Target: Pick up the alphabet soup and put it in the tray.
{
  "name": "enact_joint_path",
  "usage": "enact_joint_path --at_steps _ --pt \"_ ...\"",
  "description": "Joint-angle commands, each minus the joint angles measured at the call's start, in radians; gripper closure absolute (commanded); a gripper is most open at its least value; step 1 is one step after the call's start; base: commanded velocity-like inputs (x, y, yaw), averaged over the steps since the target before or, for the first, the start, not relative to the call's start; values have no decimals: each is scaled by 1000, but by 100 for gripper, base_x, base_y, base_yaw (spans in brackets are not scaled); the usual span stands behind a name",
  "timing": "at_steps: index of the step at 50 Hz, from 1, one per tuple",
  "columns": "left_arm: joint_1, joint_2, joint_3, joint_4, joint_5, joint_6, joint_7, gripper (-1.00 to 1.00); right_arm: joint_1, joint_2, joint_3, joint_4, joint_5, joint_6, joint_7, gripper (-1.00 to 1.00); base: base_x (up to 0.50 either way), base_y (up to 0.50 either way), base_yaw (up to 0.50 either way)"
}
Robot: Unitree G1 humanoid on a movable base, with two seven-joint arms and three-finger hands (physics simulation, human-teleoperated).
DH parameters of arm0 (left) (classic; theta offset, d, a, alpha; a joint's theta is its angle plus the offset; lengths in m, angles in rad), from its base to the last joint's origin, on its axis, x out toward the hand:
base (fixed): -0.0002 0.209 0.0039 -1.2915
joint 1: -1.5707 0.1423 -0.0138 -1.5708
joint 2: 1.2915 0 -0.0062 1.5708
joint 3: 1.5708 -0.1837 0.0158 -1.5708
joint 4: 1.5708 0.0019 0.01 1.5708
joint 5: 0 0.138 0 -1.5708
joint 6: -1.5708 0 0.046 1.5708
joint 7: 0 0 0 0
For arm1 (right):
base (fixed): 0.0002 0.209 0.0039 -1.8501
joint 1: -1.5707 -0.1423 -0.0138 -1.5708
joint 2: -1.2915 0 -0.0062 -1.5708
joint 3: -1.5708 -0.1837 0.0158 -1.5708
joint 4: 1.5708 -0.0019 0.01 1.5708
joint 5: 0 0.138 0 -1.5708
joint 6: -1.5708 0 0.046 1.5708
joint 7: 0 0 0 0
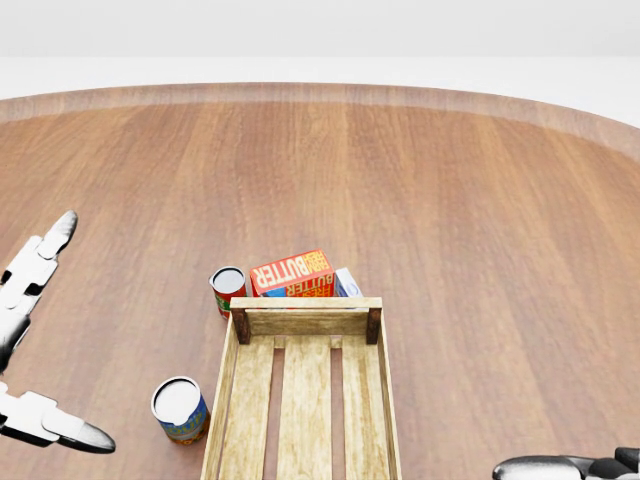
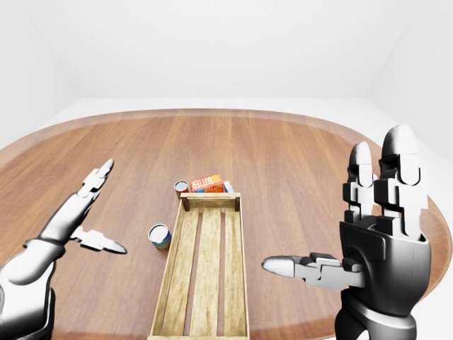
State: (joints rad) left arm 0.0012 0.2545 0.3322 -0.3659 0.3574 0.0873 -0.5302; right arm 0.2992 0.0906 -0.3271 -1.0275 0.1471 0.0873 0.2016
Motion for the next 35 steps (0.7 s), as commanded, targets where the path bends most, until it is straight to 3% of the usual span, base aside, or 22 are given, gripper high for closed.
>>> enact_joint_path --at_steps 1,20,22,25,26,27,28,29,33,34,35 --pt "-24 15 -25 59 270 0 -168 -100 8 -9 18 -20 17 0 -14 -100 0 0 0" --pt "-193 57 -123 356 324 0 -168 -100 48 -72 24 -20 85 0 -72 -100 0 0 0" --pt "-207 74 -139 410 338 -8 -168 -100 46 -73 19 -20 86 0 -75 -100 0 0 0" --pt "-242 73 -151 462 354 0 -168 -100 46 -72 26 -20 82 0 -75 -100 0 0 0" --pt "-253 74 -159 490 363 -5 -168 -100 48 -73 32 -20 81 0 -77 -100 0 0 0" --pt "-263 83 -173 535 393 -40 -152 -100 51 -78 37 -20 81 0 -82 -100 0 0 0" --pt "-265 82 -172 540 396 -44 -150 -100 52 -82 38 -20 83 0 -85 -100 0 0 0" --pt "-268 74 -179 561 410 -20 -151 -100 53 -85 36 -20 65 0 -94 -100 0 0 0" --pt "-253 66 -191 552 421 -46 -168 -100 51 -82 28 -20 68 0 -90 -100 0 0 0" --pt "-256 63 -193 555 424 -42 -168 -100 51 -82 29 -20 64 0 -91 -100 0 0 0" --pt "-260 53 -200 551 432 -20 -168 -100 54 -85 31 -20 66 0 -93 -100 0 0 0"
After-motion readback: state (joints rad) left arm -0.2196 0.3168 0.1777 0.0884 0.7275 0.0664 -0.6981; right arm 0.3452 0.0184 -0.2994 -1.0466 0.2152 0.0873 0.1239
